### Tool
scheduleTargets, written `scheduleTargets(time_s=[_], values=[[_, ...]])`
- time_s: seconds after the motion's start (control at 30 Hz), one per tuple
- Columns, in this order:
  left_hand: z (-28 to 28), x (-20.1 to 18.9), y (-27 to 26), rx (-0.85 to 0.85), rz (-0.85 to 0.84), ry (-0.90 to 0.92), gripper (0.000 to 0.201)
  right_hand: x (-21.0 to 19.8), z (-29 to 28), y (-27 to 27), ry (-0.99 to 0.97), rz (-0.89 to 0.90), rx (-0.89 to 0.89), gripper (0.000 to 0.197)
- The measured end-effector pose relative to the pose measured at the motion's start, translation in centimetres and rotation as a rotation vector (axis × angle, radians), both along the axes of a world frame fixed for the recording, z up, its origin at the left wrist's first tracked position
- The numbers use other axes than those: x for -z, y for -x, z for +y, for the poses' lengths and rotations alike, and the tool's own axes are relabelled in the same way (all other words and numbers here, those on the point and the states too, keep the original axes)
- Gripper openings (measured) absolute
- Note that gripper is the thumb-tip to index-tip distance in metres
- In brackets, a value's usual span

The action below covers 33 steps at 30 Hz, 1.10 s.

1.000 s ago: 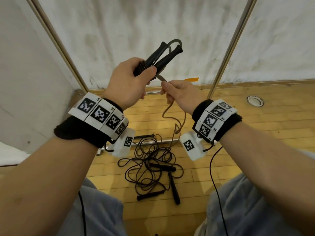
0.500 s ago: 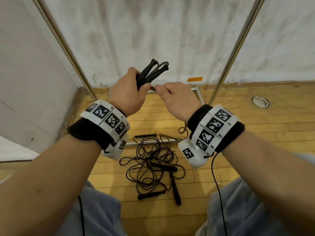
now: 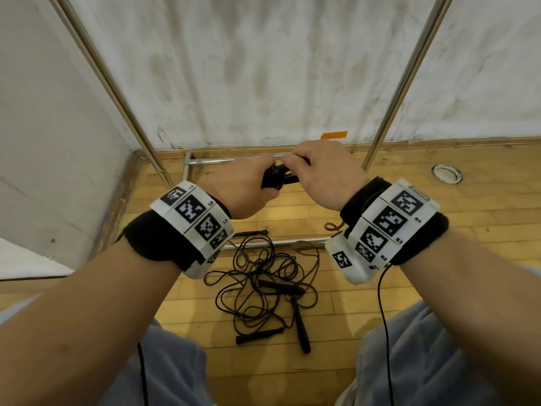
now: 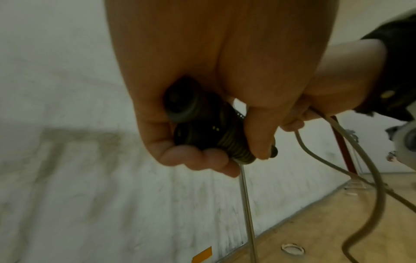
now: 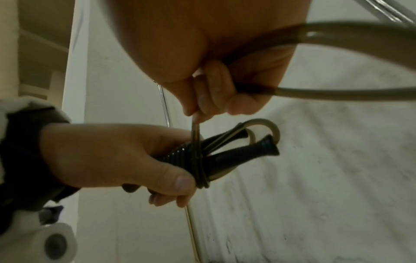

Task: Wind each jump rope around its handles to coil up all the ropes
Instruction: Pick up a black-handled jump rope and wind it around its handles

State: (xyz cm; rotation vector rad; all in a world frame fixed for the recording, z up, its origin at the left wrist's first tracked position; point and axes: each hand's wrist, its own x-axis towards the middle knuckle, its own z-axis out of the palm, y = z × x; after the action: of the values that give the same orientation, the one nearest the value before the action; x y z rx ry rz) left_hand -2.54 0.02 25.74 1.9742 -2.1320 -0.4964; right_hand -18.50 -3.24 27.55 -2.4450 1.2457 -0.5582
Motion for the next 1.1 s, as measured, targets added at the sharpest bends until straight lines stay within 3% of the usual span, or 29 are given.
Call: scheduleTargets(time_s=[0.2,0.37,0.53,0.67,0.83,0.93,1.1], values=[[0.5,-0.1,0.7,0.028,-0.059,0.120,0.040,0.1,-1.1,0.5,0.094,0.019,0.056,0.038],[0.9,-0.6,0.7,0.097,0.099,0.139,0.020,-0.7,-2.5,1.5,-0.223,-0.175,0.045,0.040],[1.8,-1.5,0.9,0.135,0.321,0.156,0.022,-0.9,-3.0,2.3,-0.508,-0.311,-0.029,0.042],[2.2,-2.3,1.0,0.038,0.484,0.202,0.018,0.2,-1.9,1.2,-0.703,-0.664,-0.033,0.018],[2.1,-2.8,1.2,-0.078,0.570,0.304,0.036,1.3,-0.7,-0.7,-0.491,-0.666,0.071,0.028],[1.6,-3.1,0.8,-0.155,0.592,0.360,0.043,1.7,0.2,-1.9,-0.318,-0.673,0.047,0.031],[1.3,-3.1,0.6,-0.220,0.573,0.396,0.043,1.4,0.0,-2.6,-0.139,-0.462,0.045,0.011]])
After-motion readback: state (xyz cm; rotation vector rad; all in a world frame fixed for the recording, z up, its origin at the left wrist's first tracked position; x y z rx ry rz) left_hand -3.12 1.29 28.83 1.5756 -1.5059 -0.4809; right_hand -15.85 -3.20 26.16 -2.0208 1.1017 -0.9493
